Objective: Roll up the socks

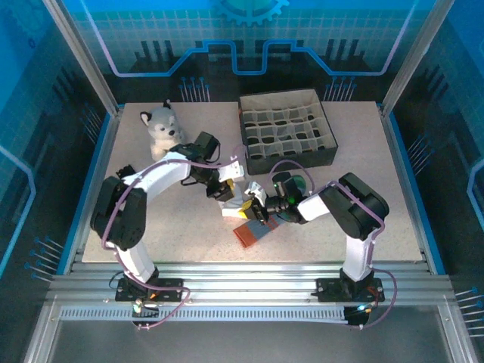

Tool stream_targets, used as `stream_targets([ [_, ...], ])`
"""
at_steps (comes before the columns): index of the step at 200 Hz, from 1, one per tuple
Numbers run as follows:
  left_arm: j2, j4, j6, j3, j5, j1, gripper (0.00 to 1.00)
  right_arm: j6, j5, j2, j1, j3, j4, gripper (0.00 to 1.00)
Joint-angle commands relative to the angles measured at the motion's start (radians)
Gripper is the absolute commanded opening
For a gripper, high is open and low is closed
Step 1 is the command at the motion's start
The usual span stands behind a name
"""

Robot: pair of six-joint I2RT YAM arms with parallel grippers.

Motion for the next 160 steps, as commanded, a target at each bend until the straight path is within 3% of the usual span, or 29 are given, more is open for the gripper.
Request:
stream_targets([
  [1, -0.026, 0.029, -0.385, 0.064, -0.107, 0.039, 0.39, -0.059, 0.033, -0.022, 0.021, -0.004, -0.125, 0.00],
  [28, 0.036, -0.073, -0.828, 0.143, -0.204, 0.085, 0.39, -0.065, 0.036, -0.027, 0.026, 0.011, -0.167, 0.00],
  [70, -0.004, 0.093, -1.177, -0.062, -0.244, 0.086, 0.40, -0.089, 0.049, -0.045, 0.041, 0.029, -0.243, 0.00],
  [110, 0.039, 0.263, -1.344, -0.179, -0.177, 0.086, 0.40, -0.097, 0.055, -0.060, 0.053, 0.029, -0.273, 0.00],
  [160, 0.103, 0.375, -1.378, -0.207, -0.136, 0.086, 0.39, -0.099, 0.046, -0.063, 0.056, 0.038, -0.309, 0.00],
])
